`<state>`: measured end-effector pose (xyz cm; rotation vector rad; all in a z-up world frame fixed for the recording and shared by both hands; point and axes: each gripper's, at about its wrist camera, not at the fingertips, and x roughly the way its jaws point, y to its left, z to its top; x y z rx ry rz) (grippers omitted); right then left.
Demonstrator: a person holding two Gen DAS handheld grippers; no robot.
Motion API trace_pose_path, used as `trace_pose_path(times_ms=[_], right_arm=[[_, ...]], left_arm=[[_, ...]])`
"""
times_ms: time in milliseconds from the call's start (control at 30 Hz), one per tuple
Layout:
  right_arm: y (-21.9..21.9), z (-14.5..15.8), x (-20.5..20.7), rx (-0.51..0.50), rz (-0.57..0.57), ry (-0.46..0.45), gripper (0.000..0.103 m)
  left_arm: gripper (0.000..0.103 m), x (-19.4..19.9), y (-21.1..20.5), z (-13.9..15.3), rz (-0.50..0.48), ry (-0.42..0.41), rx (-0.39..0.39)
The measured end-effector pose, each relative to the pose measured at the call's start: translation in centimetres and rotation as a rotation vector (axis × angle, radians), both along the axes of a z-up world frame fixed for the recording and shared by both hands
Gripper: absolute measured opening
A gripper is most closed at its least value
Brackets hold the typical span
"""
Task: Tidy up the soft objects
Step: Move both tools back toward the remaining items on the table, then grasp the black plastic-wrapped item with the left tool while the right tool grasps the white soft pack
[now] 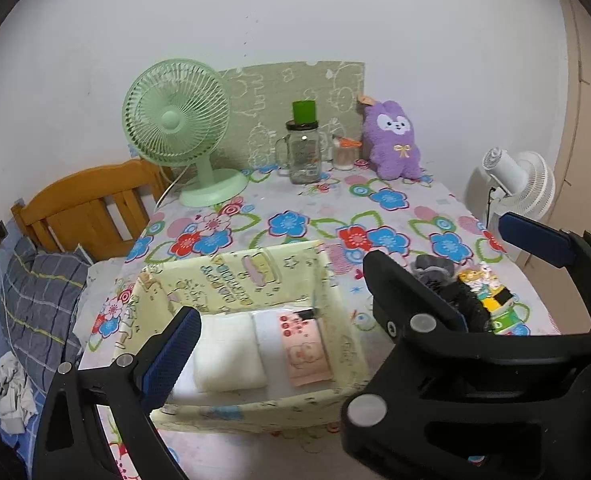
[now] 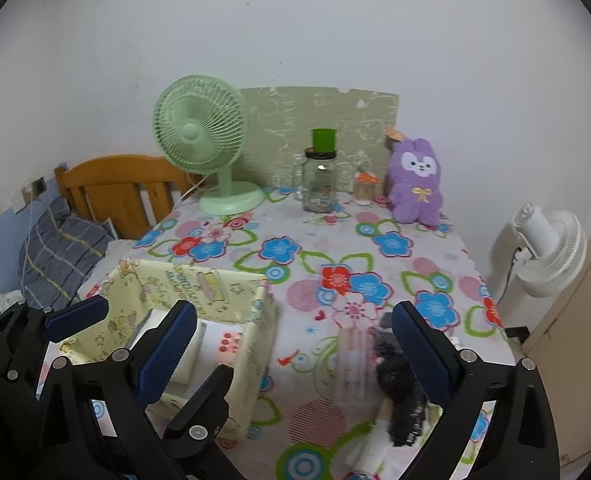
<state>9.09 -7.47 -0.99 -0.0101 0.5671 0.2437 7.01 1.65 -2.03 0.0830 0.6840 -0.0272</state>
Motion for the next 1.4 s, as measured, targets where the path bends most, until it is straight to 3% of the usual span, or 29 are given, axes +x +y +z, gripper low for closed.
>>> trace_pose_path(times_ms=[767, 1400], right_arm=[[-6.3, 0.2, -2.2, -0.026, -0.083, -0.036, 0.103], [-10.7, -2.4, -1.8, -0.021, -0.108, -0.006, 0.103]], left_arm=[[0.1, -1.2, -6.1, 0.0, -0.08, -0.038, -0.04], [0.1, -0.3, -10.2, -2.4, -0.097, -0.008, -0.065]])
